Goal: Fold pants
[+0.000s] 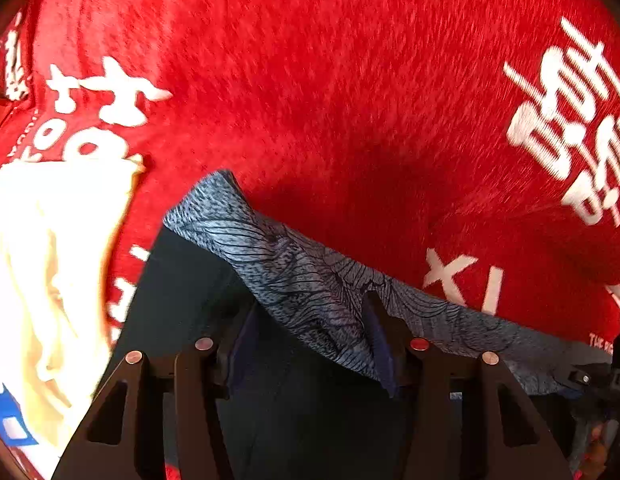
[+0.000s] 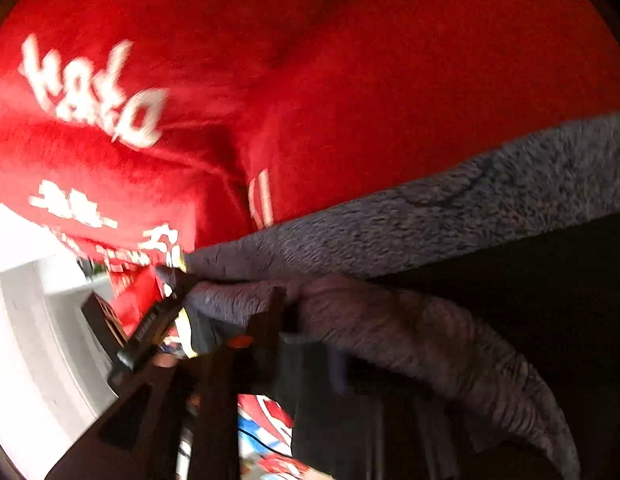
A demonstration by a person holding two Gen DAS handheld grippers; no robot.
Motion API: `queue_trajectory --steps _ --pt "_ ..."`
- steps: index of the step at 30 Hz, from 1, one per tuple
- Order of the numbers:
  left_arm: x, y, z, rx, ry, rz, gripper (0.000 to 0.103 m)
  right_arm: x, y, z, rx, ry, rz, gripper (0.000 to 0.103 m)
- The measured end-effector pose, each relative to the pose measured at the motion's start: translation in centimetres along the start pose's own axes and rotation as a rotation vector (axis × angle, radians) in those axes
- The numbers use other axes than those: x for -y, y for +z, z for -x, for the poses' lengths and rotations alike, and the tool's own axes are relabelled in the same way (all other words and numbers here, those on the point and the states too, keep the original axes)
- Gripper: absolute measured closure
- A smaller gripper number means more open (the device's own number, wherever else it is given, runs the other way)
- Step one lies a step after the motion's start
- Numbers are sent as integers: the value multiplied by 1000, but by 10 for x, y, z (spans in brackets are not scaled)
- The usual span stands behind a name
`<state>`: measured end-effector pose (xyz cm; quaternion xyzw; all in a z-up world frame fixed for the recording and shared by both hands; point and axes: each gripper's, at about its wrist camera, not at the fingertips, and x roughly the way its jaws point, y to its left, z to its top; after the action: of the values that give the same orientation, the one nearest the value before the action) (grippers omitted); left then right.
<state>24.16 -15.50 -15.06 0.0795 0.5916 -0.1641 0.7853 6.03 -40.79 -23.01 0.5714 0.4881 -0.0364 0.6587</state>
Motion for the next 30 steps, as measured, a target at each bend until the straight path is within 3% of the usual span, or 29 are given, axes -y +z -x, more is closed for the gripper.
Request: queue_trajectory --steps 1,2,5,9,12,14,19,20,22,27,30 --pt "-1 0 8 16 14 2 25 -7 -2 4 2 -16 34 38" --pt "-3 -2 17 37 30 0 22 -19 -6 11 7 -39 86 33" --pt "3 -10 33 37 58 -78 22 -57 -27 21 32 -119 262 33" --pt "27 -26 9 -29 93 -194 22 -89 -46 -6 -30 -254 464 45" --pt "39 -26 -17 -41 105 -182 22 -87 -32 -37 -43 -363 514 46" --pt "46 -17 -34 -33 129 -150 22 -74 -18 -42 -16 -419 533 52" --pt "59 -4 -45 -32 199 -155 22 -66 1 -18 81 -327 433 50" --pt "61 -5 -44 -36 195 -151 22 -68 -1 -11 97 -307 425 47" --pt "63 -8 -32 -44 181 -157 22 -69 -7 7 124 -273 416 30" --pt "83 -43 6 -75 134 -233 22 -48 -38 52 148 -235 343 29" --pt "106 -74 21 -112 82 -301 22 -24 -65 81 170 -267 299 29"
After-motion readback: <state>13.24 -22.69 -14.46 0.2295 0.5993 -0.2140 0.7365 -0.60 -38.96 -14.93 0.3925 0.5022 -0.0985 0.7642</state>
